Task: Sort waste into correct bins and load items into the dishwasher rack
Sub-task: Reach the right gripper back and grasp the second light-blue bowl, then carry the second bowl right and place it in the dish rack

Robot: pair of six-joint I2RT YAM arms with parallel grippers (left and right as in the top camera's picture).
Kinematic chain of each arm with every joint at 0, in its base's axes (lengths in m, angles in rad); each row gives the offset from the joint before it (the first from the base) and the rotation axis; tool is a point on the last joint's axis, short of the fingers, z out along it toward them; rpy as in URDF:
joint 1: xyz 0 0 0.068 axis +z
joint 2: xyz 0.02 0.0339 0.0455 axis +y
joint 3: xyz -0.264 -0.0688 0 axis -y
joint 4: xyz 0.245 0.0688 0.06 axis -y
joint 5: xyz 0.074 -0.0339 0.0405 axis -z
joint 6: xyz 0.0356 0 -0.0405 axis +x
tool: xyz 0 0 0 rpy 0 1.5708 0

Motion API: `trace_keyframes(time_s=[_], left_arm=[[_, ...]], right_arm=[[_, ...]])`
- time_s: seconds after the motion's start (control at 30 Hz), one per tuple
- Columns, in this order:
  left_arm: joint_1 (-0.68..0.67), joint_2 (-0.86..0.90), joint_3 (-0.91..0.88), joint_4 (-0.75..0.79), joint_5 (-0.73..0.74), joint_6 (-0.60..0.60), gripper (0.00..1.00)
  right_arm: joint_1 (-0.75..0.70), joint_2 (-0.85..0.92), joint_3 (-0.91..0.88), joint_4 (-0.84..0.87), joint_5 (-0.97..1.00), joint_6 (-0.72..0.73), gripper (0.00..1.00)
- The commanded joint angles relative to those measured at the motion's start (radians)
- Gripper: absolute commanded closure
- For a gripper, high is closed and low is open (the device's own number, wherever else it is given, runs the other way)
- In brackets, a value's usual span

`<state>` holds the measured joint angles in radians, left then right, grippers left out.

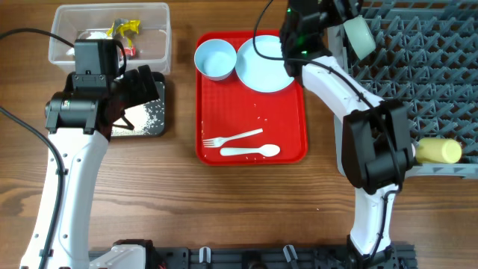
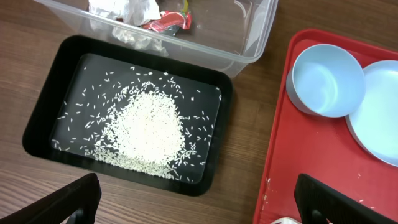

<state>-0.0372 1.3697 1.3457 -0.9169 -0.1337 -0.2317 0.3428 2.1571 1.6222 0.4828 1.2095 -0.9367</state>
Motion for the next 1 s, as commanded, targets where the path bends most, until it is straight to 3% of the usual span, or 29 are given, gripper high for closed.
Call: trace_keyframes(time_s=[0.0,0.07,0.17,0.3,0.4,0.6,0.77,0.97], left_arm=[[0.005,0.001,0.003,0.003,-0.002,-0.013,0.00],[0.005,0.001,0.003,0.002,-0.002,-0.012,0.00],[0.005,0.001,0.003,0.003,-0.002,-0.012,0.00],[0.005,0.001,0.003,0.003,-0.002,-0.012,0.00],[0.005,0.001,0.003,0.003,-0.002,-0.012,0.00],[0.005,0.001,0.003,0.002,-0.002,-0.012,0.00],[0.005,0.001,0.003,0.002,-0.002,-0.012,0.00],[0.005,0.001,0.003,0.002,-0.002,-0.012,0.00]], right_arm=[[0.012,0.018,0.006,-0.069,-0.025,0.060,0.15],[0.028,0.018,0.006,-0.159,-0.074,0.105,0.13],[0.071,0.018,0.006,-0.420,-0.239,0.303,0.12],[0.114,0.009,0.010,-0.637,-0.408,0.694,0.13],[0.142,-0.056,0.019,-0.740,-0.618,0.908,0.14],[0.131,-0.208,0.022,-0.731,-1.197,1.235,0.27],[0.132,-0.185,0.021,-0.723,-1.238,1.411,0.33],[0.154,-0.115,0.021,-0.737,-1.270,1.442,0.34]])
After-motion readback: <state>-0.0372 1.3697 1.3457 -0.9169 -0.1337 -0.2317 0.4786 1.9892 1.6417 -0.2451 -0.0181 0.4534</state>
